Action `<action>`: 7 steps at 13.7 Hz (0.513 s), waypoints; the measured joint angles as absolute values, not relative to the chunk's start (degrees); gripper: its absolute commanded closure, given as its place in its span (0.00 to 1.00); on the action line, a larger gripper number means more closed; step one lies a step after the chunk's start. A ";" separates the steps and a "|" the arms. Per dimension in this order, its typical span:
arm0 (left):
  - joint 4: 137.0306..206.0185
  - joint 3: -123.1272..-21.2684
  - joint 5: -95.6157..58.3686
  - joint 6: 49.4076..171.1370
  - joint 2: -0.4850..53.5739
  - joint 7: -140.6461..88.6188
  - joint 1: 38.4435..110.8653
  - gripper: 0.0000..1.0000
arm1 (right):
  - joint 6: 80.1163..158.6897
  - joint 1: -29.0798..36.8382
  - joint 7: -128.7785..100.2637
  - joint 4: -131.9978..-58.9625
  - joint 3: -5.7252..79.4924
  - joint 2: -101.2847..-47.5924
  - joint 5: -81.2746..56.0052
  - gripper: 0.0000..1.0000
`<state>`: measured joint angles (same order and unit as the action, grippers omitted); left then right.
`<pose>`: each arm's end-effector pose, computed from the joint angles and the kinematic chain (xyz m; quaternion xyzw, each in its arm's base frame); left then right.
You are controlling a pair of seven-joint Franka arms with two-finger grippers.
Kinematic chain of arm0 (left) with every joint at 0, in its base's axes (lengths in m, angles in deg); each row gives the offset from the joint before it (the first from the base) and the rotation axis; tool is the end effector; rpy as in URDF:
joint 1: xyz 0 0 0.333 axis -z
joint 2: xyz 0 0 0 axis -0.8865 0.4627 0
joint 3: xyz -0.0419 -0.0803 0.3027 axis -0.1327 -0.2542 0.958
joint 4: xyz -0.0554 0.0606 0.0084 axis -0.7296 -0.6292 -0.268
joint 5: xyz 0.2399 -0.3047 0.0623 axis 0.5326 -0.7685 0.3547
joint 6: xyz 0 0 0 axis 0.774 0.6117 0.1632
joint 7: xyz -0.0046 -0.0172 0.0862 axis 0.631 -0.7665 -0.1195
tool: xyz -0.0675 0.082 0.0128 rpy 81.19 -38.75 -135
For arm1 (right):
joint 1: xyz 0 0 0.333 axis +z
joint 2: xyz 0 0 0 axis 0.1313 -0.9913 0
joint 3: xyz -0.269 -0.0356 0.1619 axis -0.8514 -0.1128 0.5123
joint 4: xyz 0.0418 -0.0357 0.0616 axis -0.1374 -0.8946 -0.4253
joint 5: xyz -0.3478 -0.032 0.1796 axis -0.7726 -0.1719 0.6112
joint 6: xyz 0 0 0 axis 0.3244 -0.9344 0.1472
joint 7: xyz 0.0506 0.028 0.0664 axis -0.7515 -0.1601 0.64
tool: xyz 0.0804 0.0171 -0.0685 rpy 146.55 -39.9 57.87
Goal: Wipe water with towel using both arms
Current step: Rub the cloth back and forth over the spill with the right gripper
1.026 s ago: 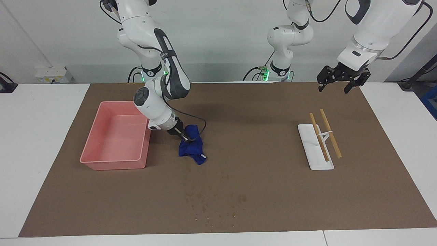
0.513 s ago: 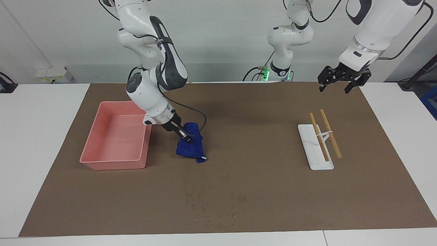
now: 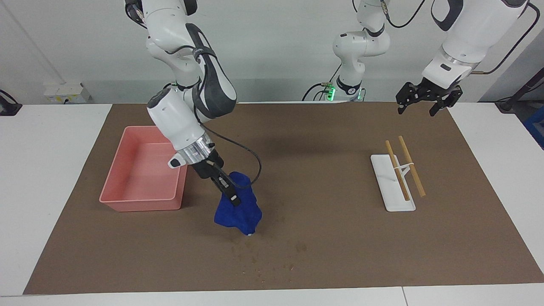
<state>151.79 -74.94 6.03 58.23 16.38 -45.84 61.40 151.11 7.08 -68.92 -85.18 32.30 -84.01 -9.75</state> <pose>0.5443 -0.0463 0.6260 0.9965 -0.0797 -0.0256 0.0046 0.6869 0.1964 0.4282 -0.8392 0.4289 -0.1009 0.3189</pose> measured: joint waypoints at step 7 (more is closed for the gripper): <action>151.80 -74.94 6.03 58.23 16.38 -45.84 61.40 0.00 | 157.76 5.62 -66.15 -78.18 32.17 -96.48 -14.29 1.00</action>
